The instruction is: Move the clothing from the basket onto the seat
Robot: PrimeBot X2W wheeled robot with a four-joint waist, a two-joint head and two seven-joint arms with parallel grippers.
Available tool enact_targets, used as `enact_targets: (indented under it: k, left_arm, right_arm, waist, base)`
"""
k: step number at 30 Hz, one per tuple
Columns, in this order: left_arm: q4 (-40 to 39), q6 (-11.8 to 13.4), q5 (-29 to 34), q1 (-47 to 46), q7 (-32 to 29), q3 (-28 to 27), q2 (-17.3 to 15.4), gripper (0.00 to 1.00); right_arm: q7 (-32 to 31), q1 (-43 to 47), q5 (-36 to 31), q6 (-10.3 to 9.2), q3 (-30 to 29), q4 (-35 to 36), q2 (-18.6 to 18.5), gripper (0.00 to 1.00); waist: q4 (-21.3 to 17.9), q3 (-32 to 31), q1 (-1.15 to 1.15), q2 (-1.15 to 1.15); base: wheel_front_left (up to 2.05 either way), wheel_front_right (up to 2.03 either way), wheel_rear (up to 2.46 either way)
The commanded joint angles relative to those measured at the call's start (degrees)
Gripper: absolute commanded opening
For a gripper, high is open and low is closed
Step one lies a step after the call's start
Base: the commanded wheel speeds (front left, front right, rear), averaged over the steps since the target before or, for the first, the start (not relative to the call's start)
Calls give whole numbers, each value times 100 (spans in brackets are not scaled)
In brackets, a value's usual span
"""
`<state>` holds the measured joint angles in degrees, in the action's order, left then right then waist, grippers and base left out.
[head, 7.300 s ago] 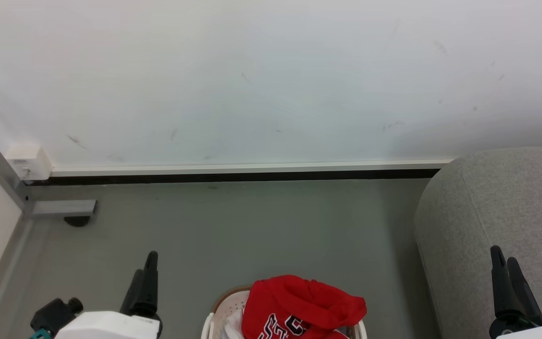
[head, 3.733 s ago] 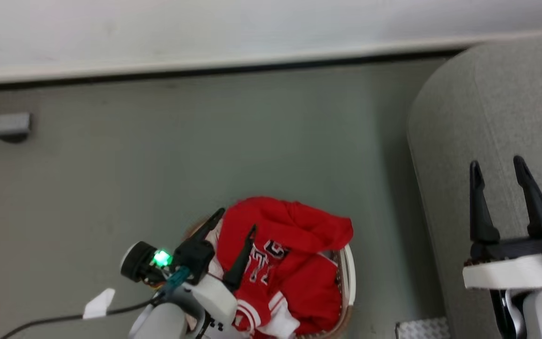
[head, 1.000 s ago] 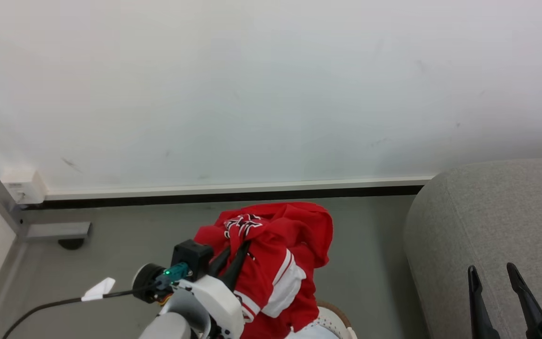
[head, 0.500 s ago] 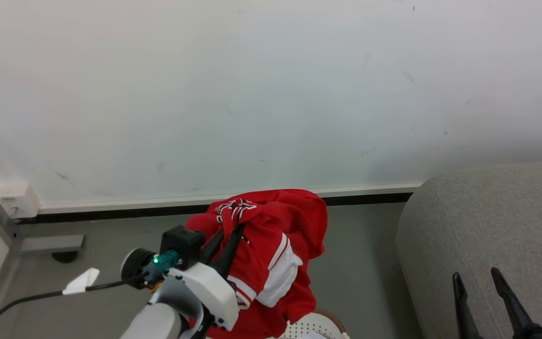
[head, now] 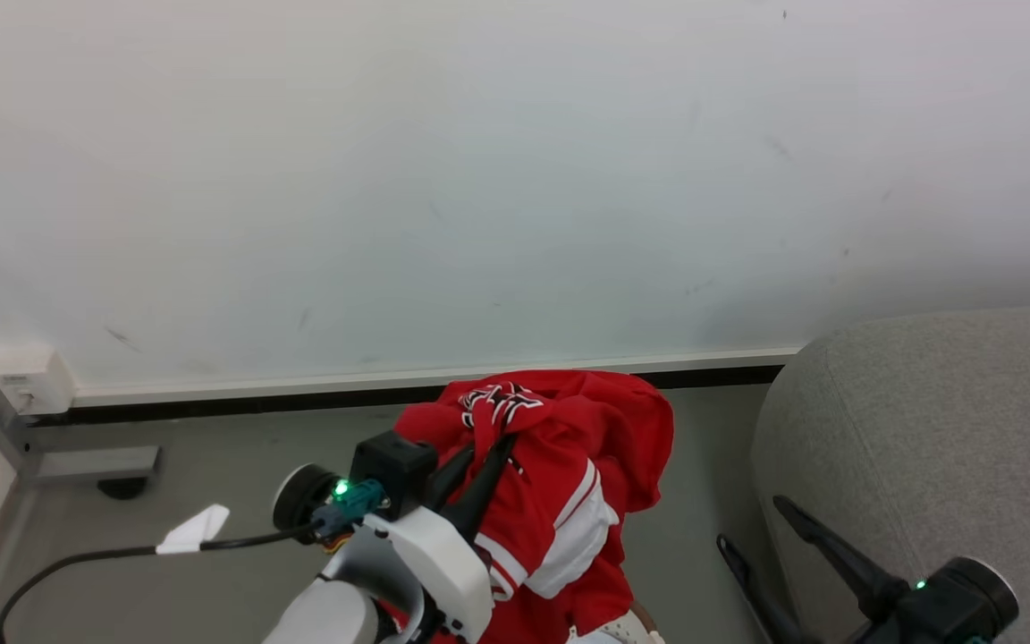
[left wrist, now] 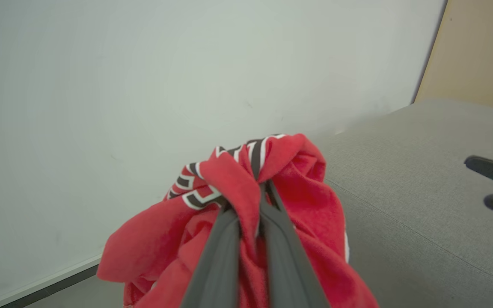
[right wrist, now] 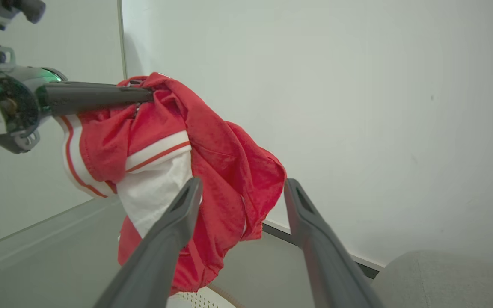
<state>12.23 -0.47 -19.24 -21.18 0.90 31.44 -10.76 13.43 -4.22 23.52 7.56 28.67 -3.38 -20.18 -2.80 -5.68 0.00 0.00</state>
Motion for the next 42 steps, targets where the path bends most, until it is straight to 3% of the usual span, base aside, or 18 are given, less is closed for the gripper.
enact_targets:
  k: [1, 5, 11, 18, 25, 26, 27, 28, 42]
  left_arm:
    - [-74, -18, -12, -5, -33, 20, 2, 0]
    - [-131, -49, 2, -69, -102, 118, 20, 0]
    - [-189, -115, -12, -112, -149, 272, 100, 0]
    - [-220, -278, -154, -157, -256, 498, 249, 0]
    - [-148, -392, -256, -228, -276, 642, 372, 0]
    - [-123, -396, -281, -234, -275, 653, 381, 0]
    - [-106, -401, -308, -235, -278, 658, 388, 0]
    - [-86, -410, -313, -241, -274, 666, 390, 0]
    - [62, -279, -353, -219, -169, 610, 271, 0]
  right_arm:
    - [-95, -289, 144, -14, 250, -20, -175, 100]
    - [-351, -978, 440, -14, 946, -183, -475, 100]
    - [-608, -1995, 808, -14, 2079, -693, -580, 100]
    - [-542, -3081, 1086, -14, 3288, -1604, -322, 100]
    - [-414, -3546, 2110, -14, 4289, -2455, 201, 100]
    - [-350, -3551, 2294, -14, 4334, -2516, 300, 94]
    - [-284, -3576, 2411, -14, 4370, -2555, 356, 43]
    - [-207, -3620, 2508, -14, 4395, -2597, 388, 0]
    - [176, -3864, 2901, -14, 4449, -2570, 253, 0]
  waist:
    - [1, 8, 0, 0]
    - [13, 26, 0, 0]
    - [57, 42, 0, 0]
    - [137, 41, 0, 0]
    - [276, 13, 0, 0]
    - [295, 12, 0, 0]
    - [312, 12, 0, 0]
    - [331, 10, 0, 0]
    - [342, 18, 0, 0]
  base:
    - [0, 0, 0]
    - [0, 0, 0]
    - [0, 0, 0]
    - [0, 0, 0]
    - [0, 0, 0]
    - [0, 0, 0]
    - [0, 0, 0]
    - [0, 0, 0]
    - [0, 0, 0]
